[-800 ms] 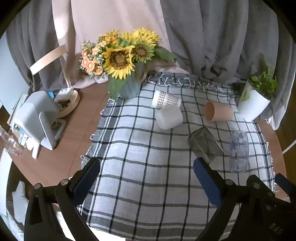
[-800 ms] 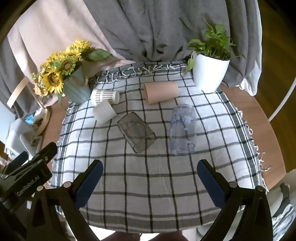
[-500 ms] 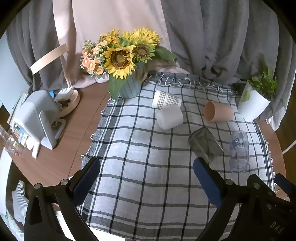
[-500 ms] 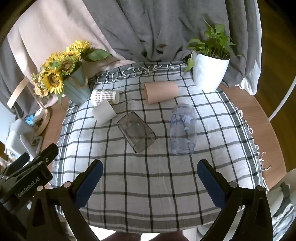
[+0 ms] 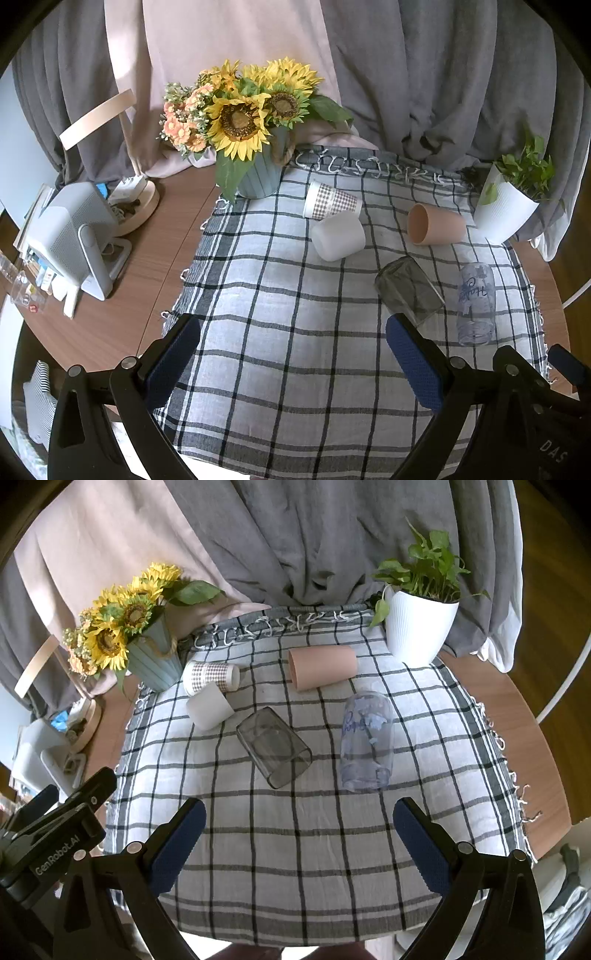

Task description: Flip cup upside down

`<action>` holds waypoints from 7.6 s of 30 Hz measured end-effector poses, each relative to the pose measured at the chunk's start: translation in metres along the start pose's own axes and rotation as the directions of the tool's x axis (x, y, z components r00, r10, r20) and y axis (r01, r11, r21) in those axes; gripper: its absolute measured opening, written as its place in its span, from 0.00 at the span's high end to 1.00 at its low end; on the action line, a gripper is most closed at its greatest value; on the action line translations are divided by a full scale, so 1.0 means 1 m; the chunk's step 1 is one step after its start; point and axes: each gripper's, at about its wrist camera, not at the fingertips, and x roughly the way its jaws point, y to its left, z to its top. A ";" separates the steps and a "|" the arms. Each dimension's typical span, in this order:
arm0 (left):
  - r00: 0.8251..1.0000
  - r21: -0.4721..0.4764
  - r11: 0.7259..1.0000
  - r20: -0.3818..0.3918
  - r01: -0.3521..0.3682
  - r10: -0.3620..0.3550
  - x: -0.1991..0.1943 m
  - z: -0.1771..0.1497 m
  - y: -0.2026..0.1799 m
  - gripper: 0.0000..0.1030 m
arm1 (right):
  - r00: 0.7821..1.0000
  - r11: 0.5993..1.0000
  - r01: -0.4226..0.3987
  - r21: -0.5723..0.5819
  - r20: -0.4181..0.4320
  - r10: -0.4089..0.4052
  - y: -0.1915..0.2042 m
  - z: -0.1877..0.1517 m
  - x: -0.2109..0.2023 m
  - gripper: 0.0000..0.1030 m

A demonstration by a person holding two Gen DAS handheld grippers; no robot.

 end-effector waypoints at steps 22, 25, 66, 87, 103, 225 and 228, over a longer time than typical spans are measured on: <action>1.000 0.000 1.000 0.000 -0.005 0.005 0.000 0.001 0.003 0.00 | 1.000 1.000 0.001 0.002 0.000 -0.001 -0.001 0.001 -0.001 0.01; 1.000 -0.003 1.000 0.003 -0.008 0.008 0.000 0.001 0.005 0.00 | 1.000 1.000 0.002 0.001 -0.001 -0.002 -0.001 0.001 -0.001 0.01; 1.000 0.002 1.000 -0.013 -0.014 0.014 0.007 0.000 0.005 0.00 | 1.000 1.000 0.000 -0.001 -0.006 0.000 0.000 0.006 0.005 0.01; 0.991 0.113 0.989 -0.102 0.093 -0.081 0.051 0.019 0.001 0.00 | 0.998 0.998 -0.003 0.060 -0.057 0.006 0.007 0.012 0.032 0.01; 0.959 0.497 0.826 -0.226 0.266 -0.173 0.142 0.065 -0.027 0.01 | 0.986 0.910 0.133 0.394 -0.147 -0.080 0.020 0.008 0.083 0.01; 0.950 0.021 0.996 -0.304 0.082 -0.072 0.076 -0.054 0.020 0.07 | 0.970 0.998 0.028 0.056 -0.243 -0.014 0.001 -0.055 0.060 0.01; 0.949 0.034 0.997 -0.308 0.074 -0.060 0.084 -0.053 0.036 0.07 | 0.965 0.998 0.006 0.059 -0.263 0.010 0.020 -0.059 0.065 0.01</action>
